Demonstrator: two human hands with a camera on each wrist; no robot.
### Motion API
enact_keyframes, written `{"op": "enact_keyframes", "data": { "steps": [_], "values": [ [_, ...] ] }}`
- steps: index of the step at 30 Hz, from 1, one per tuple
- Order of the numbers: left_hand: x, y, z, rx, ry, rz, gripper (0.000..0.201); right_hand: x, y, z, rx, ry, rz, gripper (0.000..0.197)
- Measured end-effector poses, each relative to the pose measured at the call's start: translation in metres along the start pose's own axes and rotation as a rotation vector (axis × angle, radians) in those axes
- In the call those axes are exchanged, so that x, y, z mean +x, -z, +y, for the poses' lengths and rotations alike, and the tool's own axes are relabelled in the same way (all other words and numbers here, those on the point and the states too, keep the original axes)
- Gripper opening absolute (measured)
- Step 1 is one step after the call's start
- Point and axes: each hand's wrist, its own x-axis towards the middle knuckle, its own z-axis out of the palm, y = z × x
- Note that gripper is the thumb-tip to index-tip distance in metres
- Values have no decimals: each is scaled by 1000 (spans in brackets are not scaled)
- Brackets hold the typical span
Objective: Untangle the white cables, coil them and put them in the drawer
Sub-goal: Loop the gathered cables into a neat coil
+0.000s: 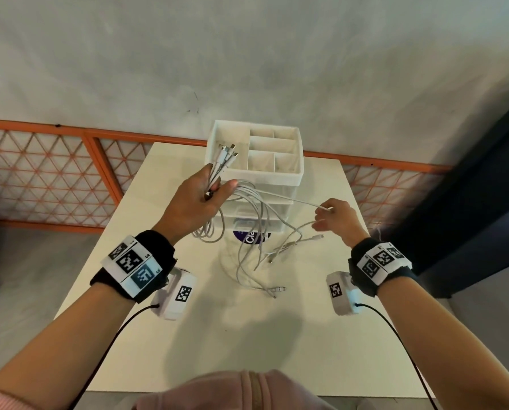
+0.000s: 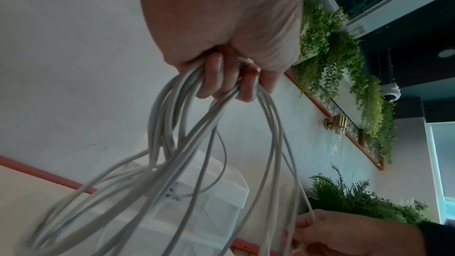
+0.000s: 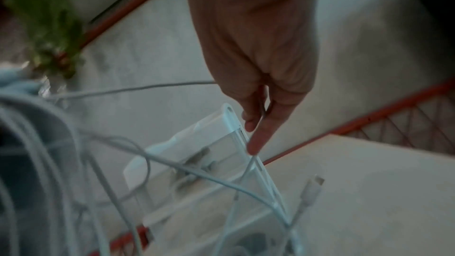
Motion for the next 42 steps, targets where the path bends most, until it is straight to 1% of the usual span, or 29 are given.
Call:
{"op": "enact_keyframes", "data": {
  "steps": [1, 2, 3, 5, 8, 10, 12, 14, 16, 18, 19, 21, 23, 24, 25, 26, 27, 29, 30, 31, 33, 34, 35, 37, 39, 40, 41, 42],
  "values": [
    [-2, -2, 1, -2, -5, -2, 36, 0, -1, 1, 17, 6, 7, 15],
    [-2, -4, 2, -22, -1, 8, 36, 0, -1, 1, -45, 29, 22, 12],
    [-3, -5, 3, -58, 12, 24, 36, -2, -1, 0, -166, 62, 38, 11],
    [-2, -6, 4, -119, 20, 52, 35, -3, -2, 2, -364, 117, 44, 17],
    [-3, -8, 8, -86, -21, 62, 31, -4, -7, 9, -556, 88, -55, 21],
    [-4, -11, 14, -113, -45, 90, 32, -7, -11, 11, -665, 52, -79, 25],
    [-4, -12, 19, -171, -59, 135, 31, -9, -12, 10, -712, 26, -51, 27],
    [-1, -10, 22, -181, -61, 161, 27, -10, -11, 9, -742, 40, -11, 27],
    [2, -7, 22, -167, -70, 163, 35, -9, -9, 9, -783, 57, 15, 24],
    [3, -7, 20, -158, -78, 162, 37, -9, -7, 9, -799, 108, 41, 24],
    [2, -8, 21, -161, -78, 162, 36, -10, -7, 9, -786, 131, 36, 25],
    [2, -11, 20, -179, -68, 162, 35, -10, -7, 6, -806, 149, -38, 29],
    [1, -12, 20, -185, -63, 158, 32, -8, -7, -1, -860, 131, -98, 30],
    [1, -10, 22, -182, -63, 162, 28, -7, -5, -5, -871, 112, -89, 29],
    [0, -9, 24, -178, -66, 165, 20, -7, -4, -10, -872, 100, -84, 28],
    [0, -7, 27, -179, -68, 168, 15, -6, -3, -13, -847, 111, -114, 30],
    [1, -5, 28, -179, -67, 173, 15, -5, -4, -13, -782, 146, -177, 36],
    [3, -3, 29, -193, -71, 166, 19, -6, -9, -16, -564, 265, -344, 54],
    [4, -2, 30, -196, -77, 158, 23, -9, -13, -18, -462, 330, -410, 59],
    [4, -2, 30, -199, -78, 153, 24, -12, -19, -21, -392, 372, -466, 61],
    [3, -3, 32, -232, -76, 143, 15, -20, -28, -31, -347, 368, -571, 57],
    [2, -3, 35, -248, -71, 148, 18, -26, -30, -37, -359, 330, -634, 59],
    [2, -2, 36, -254, -64, 159, 24, -30, -33, -41, -352, 296, -701, 66],
    [2, -1, 37, -248, -75, 151, 32, -33, -36, -46, -302, 253, -792, 93],
    [2, 0, 33, -228, -72, 117, 30, -37, -39, -54, -244, 275, -828, 120],
    [2, -1, 30, -219, -58, 88, 27, -39, -40, -60, -213, 296, -809, 127],
    [1, -1, 28, -213, -48, 64, 25, -40, -42, -67, -183, 328, -759, 126],
    [1, -3, 28, -206, -43, 55, 27, -39, -44, -72, -161, 367, -686, 118]
  ]
}}
